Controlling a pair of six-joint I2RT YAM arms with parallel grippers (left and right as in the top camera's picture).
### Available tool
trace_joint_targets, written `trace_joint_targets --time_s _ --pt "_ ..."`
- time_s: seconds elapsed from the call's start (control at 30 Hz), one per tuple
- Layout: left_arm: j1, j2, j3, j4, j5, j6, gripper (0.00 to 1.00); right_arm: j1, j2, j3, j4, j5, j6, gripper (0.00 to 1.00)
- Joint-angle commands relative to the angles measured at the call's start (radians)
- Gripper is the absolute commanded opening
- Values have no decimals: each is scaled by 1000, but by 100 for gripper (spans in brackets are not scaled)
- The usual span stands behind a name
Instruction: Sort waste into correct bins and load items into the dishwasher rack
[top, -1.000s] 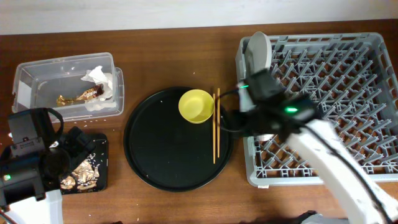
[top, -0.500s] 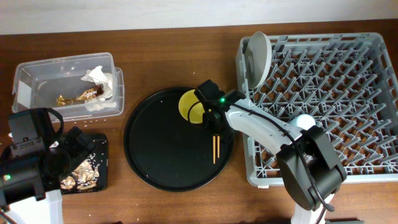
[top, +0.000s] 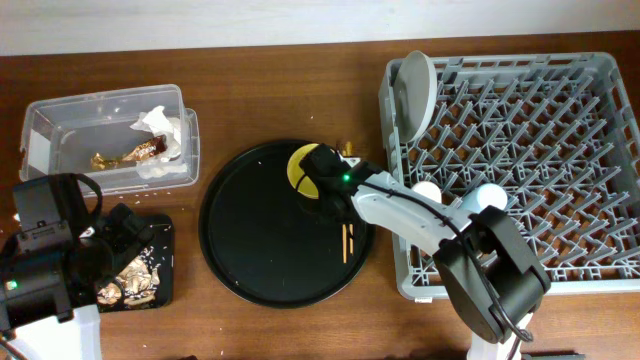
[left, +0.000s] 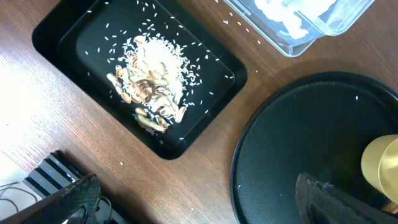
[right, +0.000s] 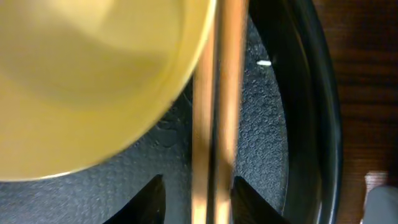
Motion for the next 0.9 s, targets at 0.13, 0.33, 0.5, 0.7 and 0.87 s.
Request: trace_joint_targets --time_s 0.13,0.33,0.5,0.7,0.87 --pt "5 -5 16 2 2 -5 99 3 5 -18 13 7 18 36" --pt "5 -5 16 2 2 -5 99 2 -69 -17 -48 58 18 31" --pt "5 -5 16 2 2 -5 99 -12 -87 -17 -53 60 18 32" --pt "5 -5 16 2 2 -5 99 -38 -66 -59 -10 58 18 33" --pt "5 -5 16 2 2 -5 99 -37 -60 -70 21 32 18 33"
